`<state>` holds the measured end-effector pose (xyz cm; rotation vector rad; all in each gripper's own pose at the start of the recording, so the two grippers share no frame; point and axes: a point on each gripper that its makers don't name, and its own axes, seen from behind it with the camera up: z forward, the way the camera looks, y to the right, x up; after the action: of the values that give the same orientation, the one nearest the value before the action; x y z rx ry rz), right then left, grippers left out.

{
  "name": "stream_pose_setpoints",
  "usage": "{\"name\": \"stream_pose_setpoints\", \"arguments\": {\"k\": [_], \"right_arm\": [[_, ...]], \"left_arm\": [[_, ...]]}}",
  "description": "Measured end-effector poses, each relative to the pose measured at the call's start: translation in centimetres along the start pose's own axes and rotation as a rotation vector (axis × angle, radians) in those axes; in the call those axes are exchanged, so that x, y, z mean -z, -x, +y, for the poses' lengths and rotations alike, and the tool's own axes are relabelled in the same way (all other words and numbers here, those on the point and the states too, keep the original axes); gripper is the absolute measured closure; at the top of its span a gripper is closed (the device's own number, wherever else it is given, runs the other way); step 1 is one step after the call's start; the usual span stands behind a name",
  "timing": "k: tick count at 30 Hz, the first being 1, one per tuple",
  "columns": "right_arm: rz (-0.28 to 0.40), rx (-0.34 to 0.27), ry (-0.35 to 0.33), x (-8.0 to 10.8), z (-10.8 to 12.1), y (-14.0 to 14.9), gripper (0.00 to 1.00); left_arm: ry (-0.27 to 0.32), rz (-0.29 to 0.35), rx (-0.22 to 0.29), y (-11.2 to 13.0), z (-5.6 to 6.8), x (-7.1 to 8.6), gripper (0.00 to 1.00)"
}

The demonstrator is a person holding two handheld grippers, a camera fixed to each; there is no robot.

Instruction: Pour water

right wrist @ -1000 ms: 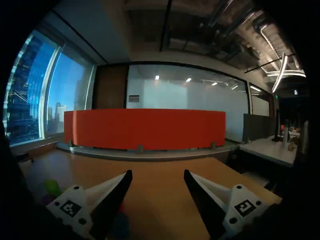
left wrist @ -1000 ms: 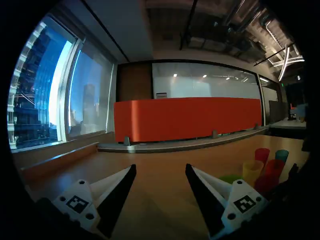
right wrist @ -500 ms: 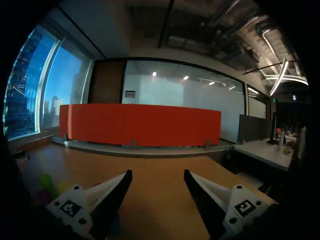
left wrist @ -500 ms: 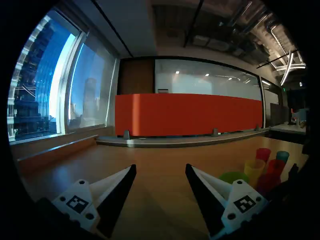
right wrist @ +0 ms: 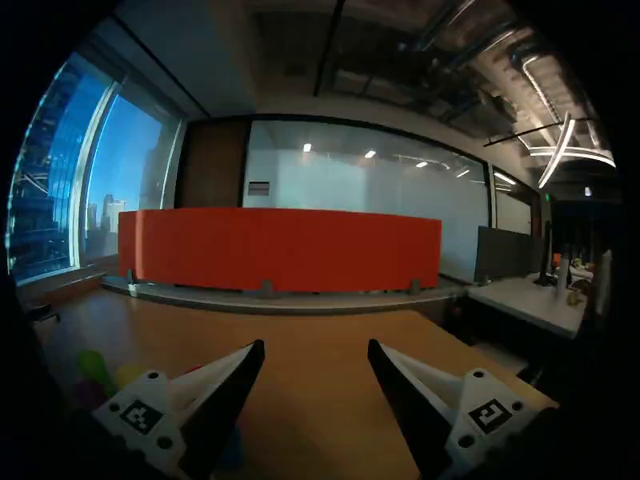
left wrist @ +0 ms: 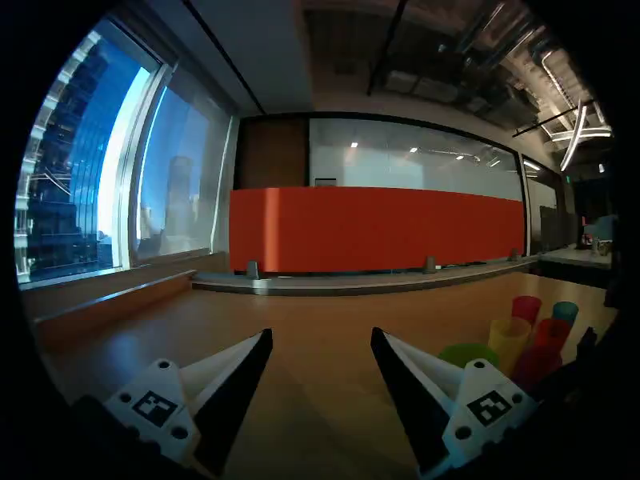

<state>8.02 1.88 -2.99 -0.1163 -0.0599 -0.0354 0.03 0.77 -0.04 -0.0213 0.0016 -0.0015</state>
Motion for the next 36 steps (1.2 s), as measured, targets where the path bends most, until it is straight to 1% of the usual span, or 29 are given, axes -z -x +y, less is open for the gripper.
{"name": "stream_pose_setpoints", "arguments": {"k": [13, 18, 27, 30, 36], "right_arm": [[0.003, -0.010, -0.002, 0.2, 0.2, 0.1, 0.00], [0.016, 0.005, -0.008, 0.3, 0.0, 0.0, 0.00], [0.060, 0.058, -0.022, 0.3, -0.3, -0.4, 0.00], [0.072, 0.061, -0.020, 0.1, -0.1, -0.3, 0.00], [0.095, 0.060, -0.022, -0.8, -0.3, 0.9, 0.00]], "left_arm": [[0.002, -0.001, 0.000, 0.1, 0.0, 0.0, 0.09], [0.002, -0.001, 0.000, 0.0, 0.0, 0.0, 0.09], [0.001, -0.001, 0.000, 0.0, 0.0, 0.1, 0.09], [0.001, -0.001, 0.000, 0.0, 0.0, 0.1, 0.09], [0.001, -0.001, 0.000, 0.0, 0.0, 0.1, 0.09]]}}
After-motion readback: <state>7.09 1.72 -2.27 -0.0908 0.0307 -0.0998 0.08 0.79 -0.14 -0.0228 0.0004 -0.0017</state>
